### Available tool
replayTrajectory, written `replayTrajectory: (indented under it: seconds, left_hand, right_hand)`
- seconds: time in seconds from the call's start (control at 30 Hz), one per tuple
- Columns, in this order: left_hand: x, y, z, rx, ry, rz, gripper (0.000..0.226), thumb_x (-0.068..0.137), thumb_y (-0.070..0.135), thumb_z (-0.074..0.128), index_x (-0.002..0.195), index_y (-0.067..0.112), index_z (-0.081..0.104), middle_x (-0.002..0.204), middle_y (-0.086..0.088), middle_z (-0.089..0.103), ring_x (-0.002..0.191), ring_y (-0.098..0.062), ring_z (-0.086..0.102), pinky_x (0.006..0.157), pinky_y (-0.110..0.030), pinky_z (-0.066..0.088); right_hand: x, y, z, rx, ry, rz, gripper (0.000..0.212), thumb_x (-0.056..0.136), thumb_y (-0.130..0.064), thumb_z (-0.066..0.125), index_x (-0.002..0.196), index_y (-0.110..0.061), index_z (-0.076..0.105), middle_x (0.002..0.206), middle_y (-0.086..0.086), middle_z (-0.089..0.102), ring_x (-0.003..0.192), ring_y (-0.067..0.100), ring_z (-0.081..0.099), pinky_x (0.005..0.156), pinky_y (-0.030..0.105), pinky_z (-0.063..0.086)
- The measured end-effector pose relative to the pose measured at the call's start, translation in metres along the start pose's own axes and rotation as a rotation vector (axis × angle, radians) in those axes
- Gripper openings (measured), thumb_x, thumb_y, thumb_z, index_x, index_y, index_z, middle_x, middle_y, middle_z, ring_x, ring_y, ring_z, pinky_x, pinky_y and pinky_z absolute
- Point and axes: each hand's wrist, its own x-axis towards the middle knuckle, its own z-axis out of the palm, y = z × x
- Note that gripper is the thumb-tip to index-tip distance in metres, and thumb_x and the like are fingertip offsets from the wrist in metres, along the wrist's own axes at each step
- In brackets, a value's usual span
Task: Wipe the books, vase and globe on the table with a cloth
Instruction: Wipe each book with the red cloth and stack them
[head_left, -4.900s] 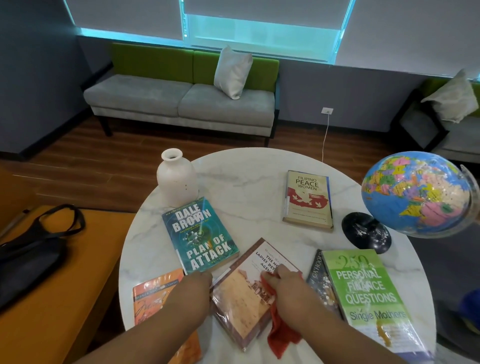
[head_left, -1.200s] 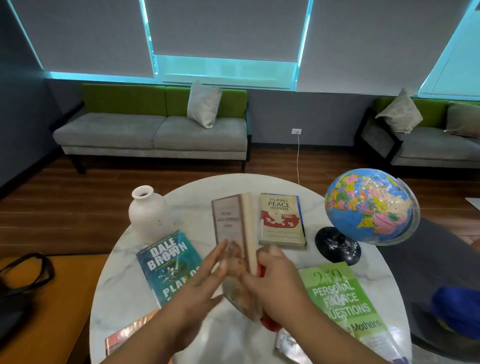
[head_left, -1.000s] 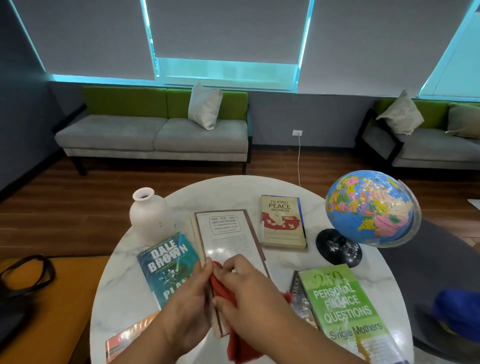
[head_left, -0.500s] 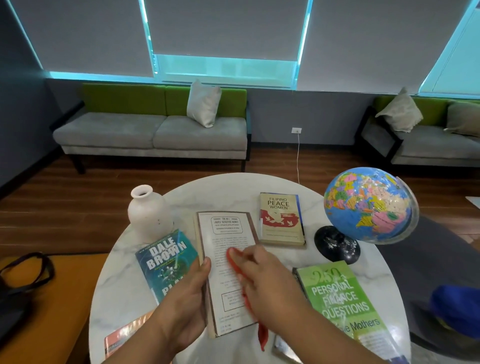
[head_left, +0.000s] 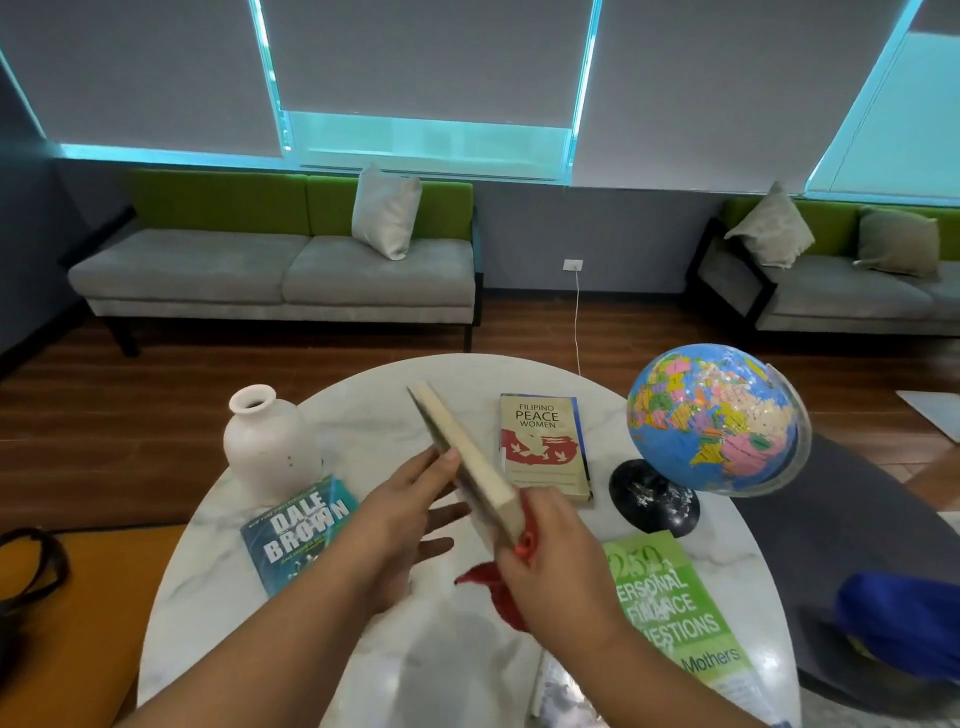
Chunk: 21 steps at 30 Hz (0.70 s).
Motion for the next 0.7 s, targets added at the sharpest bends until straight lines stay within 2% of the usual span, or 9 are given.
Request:
replayTrajectory:
  seconds: [0.07, 0.13, 0.23, 0.3, 0.33, 0.47, 0.57, 0.63, 0.7]
  left_hand:
    - [0.012, -0.012, 0.0, 0.013, 0.031, -0.041, 0.055, 0.091, 0.039, 0.058, 0.142, 0.034, 0.04, 0.142, 0.007, 0.048, 0.131, -0.021, 0.044, 0.107, -0.051, 0.035]
    - [0.02, -0.032, 0.003, 0.003, 0.132, -0.16, 0.065, 0.093, 0.03, 0.059, 0.15, 0.029, 0.026, 0.152, 0.003, 0.033, 0.139, -0.025, 0.031, 0.107, -0.053, 0.031]
    - [0.024, -0.06, 0.014, -0.096, 0.034, -0.416, 0.044, 0.096, 0.022, 0.053, 0.138, 0.011, 0.046, 0.127, -0.008, 0.056, 0.111, -0.028, 0.052, 0.087, -0.045, 0.042]
    - [0.03, -0.07, 0.02, -0.139, -0.086, -0.448, 0.029, 0.094, 0.016, 0.052, 0.119, 0.008, 0.063, 0.102, -0.009, 0.066, 0.088, -0.024, 0.056, 0.077, -0.037, 0.041]
    - [0.033, -0.072, 0.022, -0.145, -0.082, -0.432, 0.025, 0.092, 0.012, 0.055, 0.114, 0.008, 0.065, 0.098, -0.008, 0.067, 0.088, -0.022, 0.058, 0.08, -0.037, 0.04]
    - [0.058, -0.075, 0.03, -0.116, 0.037, -0.358, 0.022, 0.087, 0.002, 0.062, 0.107, 0.009, 0.061, 0.099, -0.007, 0.073, 0.101, -0.021, 0.061, 0.095, -0.042, 0.035]
    - [0.082, -0.07, 0.039, -0.059, 0.043, -0.316, 0.019, 0.095, 0.003, 0.053, 0.112, 0.01, 0.057, 0.102, -0.013, 0.073, 0.088, -0.025, 0.065, 0.079, -0.036, 0.053]
    - [0.098, -0.062, 0.042, 0.017, 0.017, -0.309, 0.018, 0.099, 0.008, 0.047, 0.113, 0.016, 0.056, 0.101, -0.01, 0.073, 0.078, -0.022, 0.066, 0.064, -0.031, 0.055]
    - [0.12, -0.058, 0.043, 0.1, 0.006, -0.314, 0.02, 0.1, 0.013, 0.048, 0.114, 0.022, 0.057, 0.095, -0.005, 0.072, 0.073, -0.017, 0.065, 0.061, -0.028, 0.052]
  right_hand:
    - [0.008, 0.007, -0.002, 0.213, 0.094, 0.16, 0.02, 0.081, -0.015, 0.066, 0.078, -0.028, 0.051, 0.073, -0.006, 0.057, 0.064, 0.004, 0.054, 0.058, 0.015, 0.04]
    - [0.013, 0.014, -0.003, 0.471, 0.144, 0.286, 0.018, 0.082, -0.011, 0.069, 0.085, -0.025, 0.059, 0.077, -0.007, 0.067, 0.069, 0.001, 0.062, 0.066, 0.019, 0.047]
    - [0.017, 0.03, 0.0, 0.735, 0.169, 0.442, 0.023, 0.084, -0.011, 0.07, 0.101, -0.025, 0.064, 0.093, -0.006, 0.073, 0.086, 0.01, 0.07, 0.075, 0.029, 0.055]
    - [0.021, 0.046, 0.004, 0.786, 0.144, 0.503, 0.029, 0.084, -0.012, 0.071, 0.108, -0.025, 0.064, 0.098, -0.003, 0.074, 0.092, 0.017, 0.07, 0.083, 0.041, 0.057]
    - [0.023, 0.051, 0.005, 0.804, 0.123, 0.524, 0.031, 0.083, -0.011, 0.072, 0.11, -0.026, 0.064, 0.099, -0.002, 0.074, 0.093, 0.019, 0.07, 0.085, 0.045, 0.056]
    - [0.033, 0.078, 0.009, 0.801, 0.066, 0.629, 0.053, 0.079, -0.004, 0.075, 0.122, -0.024, 0.051, 0.103, -0.001, 0.07, 0.096, 0.018, 0.067, 0.087, 0.043, 0.054]
    - [0.043, 0.094, 0.006, 0.831, 0.05, 0.683, 0.074, 0.075, 0.002, 0.076, 0.125, -0.036, 0.037, 0.108, -0.006, 0.063, 0.1, 0.016, 0.062, 0.088, 0.041, 0.052]
    - [0.051, 0.108, 0.004, 0.817, 0.036, 0.712, 0.064, 0.077, -0.003, 0.076, 0.123, -0.035, 0.045, 0.106, -0.004, 0.066, 0.098, 0.02, 0.065, 0.084, 0.04, 0.054]
    - [0.06, 0.126, 0.004, 0.757, 0.008, 0.746, 0.052, 0.081, -0.013, 0.075, 0.122, -0.034, 0.053, 0.106, -0.002, 0.069, 0.098, 0.024, 0.066, 0.087, 0.044, 0.054]
